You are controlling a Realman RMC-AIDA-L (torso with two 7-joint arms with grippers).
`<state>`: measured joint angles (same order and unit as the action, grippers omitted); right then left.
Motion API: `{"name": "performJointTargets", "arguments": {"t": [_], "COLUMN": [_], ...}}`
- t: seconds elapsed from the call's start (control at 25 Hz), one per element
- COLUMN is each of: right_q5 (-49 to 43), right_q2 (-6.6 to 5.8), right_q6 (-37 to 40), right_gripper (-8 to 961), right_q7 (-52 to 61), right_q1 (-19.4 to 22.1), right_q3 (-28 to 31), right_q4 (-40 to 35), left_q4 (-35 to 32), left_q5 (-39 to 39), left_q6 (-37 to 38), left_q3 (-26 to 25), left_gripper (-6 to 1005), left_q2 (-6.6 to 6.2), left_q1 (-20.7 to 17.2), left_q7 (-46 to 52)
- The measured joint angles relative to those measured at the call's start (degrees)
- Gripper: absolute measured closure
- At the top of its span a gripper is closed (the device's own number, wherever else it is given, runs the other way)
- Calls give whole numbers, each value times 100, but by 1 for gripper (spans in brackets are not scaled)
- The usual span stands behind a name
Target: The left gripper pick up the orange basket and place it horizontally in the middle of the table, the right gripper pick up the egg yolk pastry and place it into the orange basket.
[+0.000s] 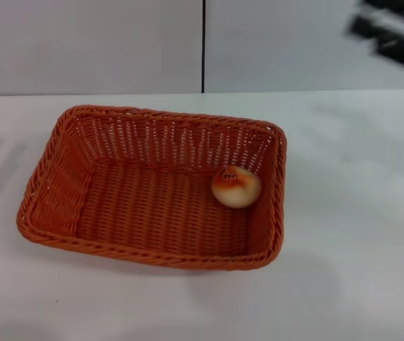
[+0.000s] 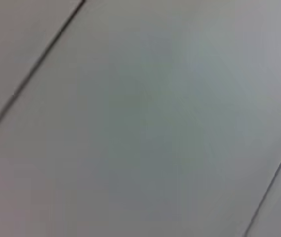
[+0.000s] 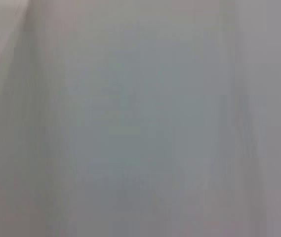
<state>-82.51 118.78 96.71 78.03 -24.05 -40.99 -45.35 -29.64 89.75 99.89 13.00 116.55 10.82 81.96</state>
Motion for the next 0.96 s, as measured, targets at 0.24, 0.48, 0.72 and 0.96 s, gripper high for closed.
{"name": "performJointTargets", "arguments": {"t": [0.24,0.48,0.72,0.96], "right_q5": [1725,2698,2935,2944], "right_q2": [2,16,27,31], "right_q6": [30,56,-28,-235], "right_gripper": [293,294,293,293], "right_q7": [-2951,-5274,-5976,-5995], "right_q1": [688,739,573,395], "right_q3": [513,854,891,892], "right_q4": [1847,3483,4029,4079], "left_q4": [565,1504,1932,2511], "left_q5": [-379,-489,-496,-503], "left_q6": [150,184,213,46], "left_q3": [0,-169,-278,-841], "left_gripper": [426,426,426,426], "left_q2": [136,154,164,181], "left_q1": [-394,-585,-634,-777], "left_q7": [-1743,-3547,-4531,-6185]}}
